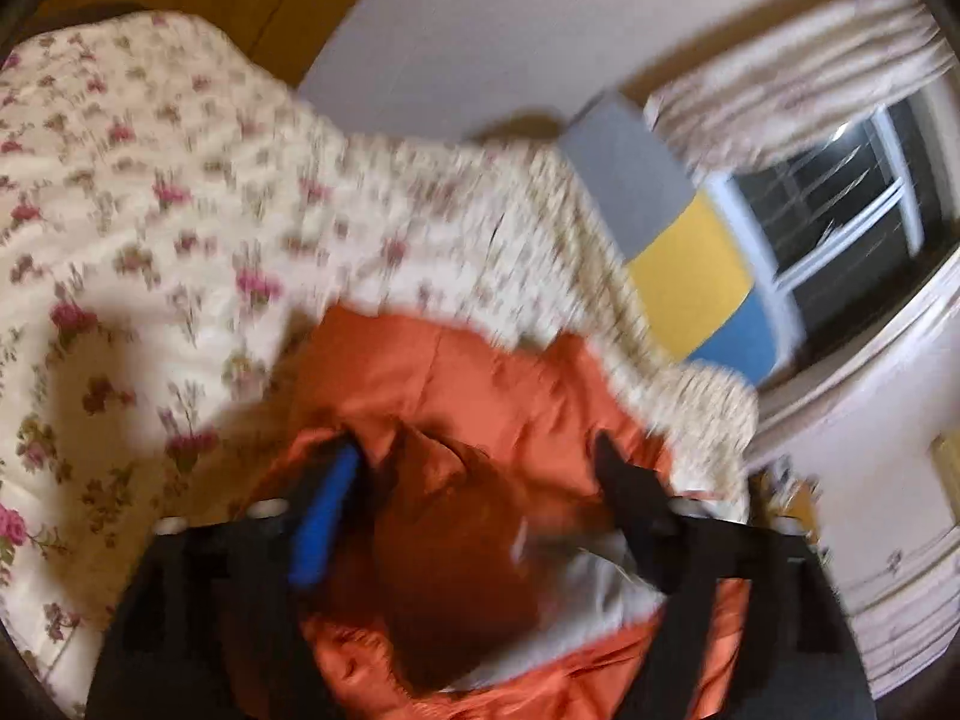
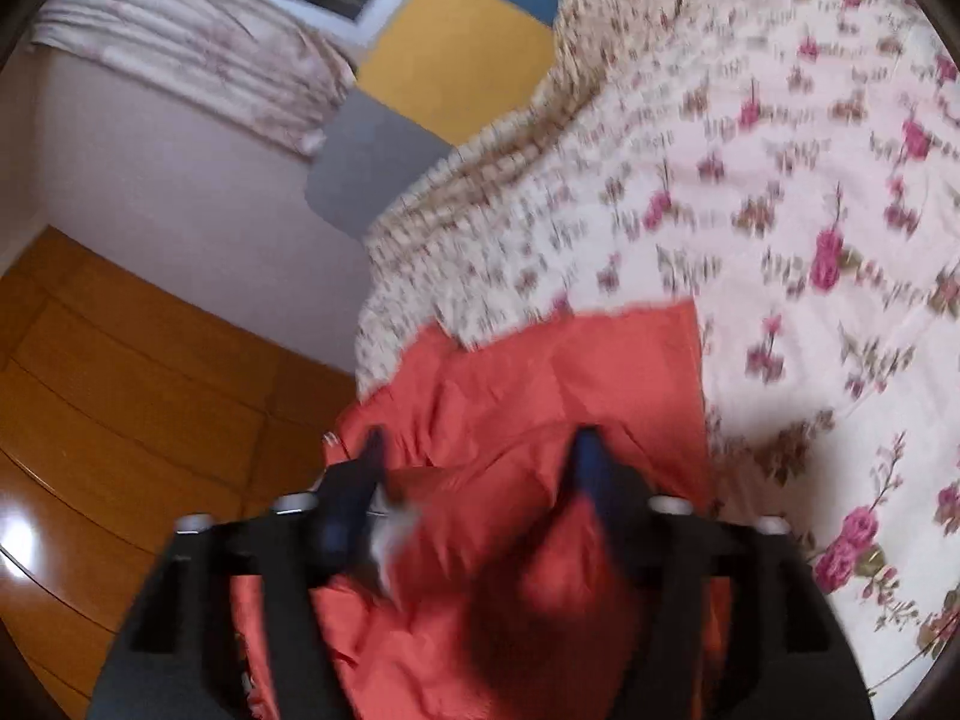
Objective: Fold large clothes
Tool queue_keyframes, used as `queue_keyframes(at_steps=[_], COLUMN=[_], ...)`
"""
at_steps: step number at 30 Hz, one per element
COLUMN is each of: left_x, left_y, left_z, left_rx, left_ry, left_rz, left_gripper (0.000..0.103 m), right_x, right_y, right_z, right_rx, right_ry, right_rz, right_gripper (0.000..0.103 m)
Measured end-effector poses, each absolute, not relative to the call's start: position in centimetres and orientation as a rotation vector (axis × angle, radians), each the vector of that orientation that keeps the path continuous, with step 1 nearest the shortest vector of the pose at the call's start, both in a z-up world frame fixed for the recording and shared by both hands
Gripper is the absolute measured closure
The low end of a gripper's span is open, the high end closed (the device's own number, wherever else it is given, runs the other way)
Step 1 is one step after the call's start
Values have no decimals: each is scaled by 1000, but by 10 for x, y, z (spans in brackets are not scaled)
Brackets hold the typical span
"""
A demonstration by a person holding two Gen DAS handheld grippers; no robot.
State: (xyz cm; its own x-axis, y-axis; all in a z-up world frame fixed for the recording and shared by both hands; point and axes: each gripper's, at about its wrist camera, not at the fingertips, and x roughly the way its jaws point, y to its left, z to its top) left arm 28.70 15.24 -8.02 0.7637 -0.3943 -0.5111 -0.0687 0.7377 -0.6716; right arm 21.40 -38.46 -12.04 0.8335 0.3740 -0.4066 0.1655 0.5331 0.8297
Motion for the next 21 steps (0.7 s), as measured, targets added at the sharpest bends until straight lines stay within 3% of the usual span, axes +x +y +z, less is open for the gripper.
queue_keyframes(at_steps=[1, 4, 8, 12, 17, 21], left_x=[276, 249, 223, 235, 281, 314], left_y=[158, 168, 172, 158, 140, 148], left_z=[-73, -63, -71, -94, -115, -135], left_rx=[-717, -649, -518, -415, -304, -450], left_ry=[621, 520, 511, 686, 908, 1042], left_rz=[-171, -171, -190, -234, -155, -170], left_gripper=[8, 6, 4, 4, 4, 3], right_x=[208, 189, 168, 176, 207, 229], right_y=[-386, -388, -387, -385, -387, -381], right_z=[-115, -105, -103, -130, -162, -176], right_rx=[993, 905, 776, 709, 822, 838], right_ry=[565, 520, 543, 695, 819, 866], right_rz=[117, 129, 109, 79, 142, 217], right_gripper=[16, 9, 2, 2, 4, 16])
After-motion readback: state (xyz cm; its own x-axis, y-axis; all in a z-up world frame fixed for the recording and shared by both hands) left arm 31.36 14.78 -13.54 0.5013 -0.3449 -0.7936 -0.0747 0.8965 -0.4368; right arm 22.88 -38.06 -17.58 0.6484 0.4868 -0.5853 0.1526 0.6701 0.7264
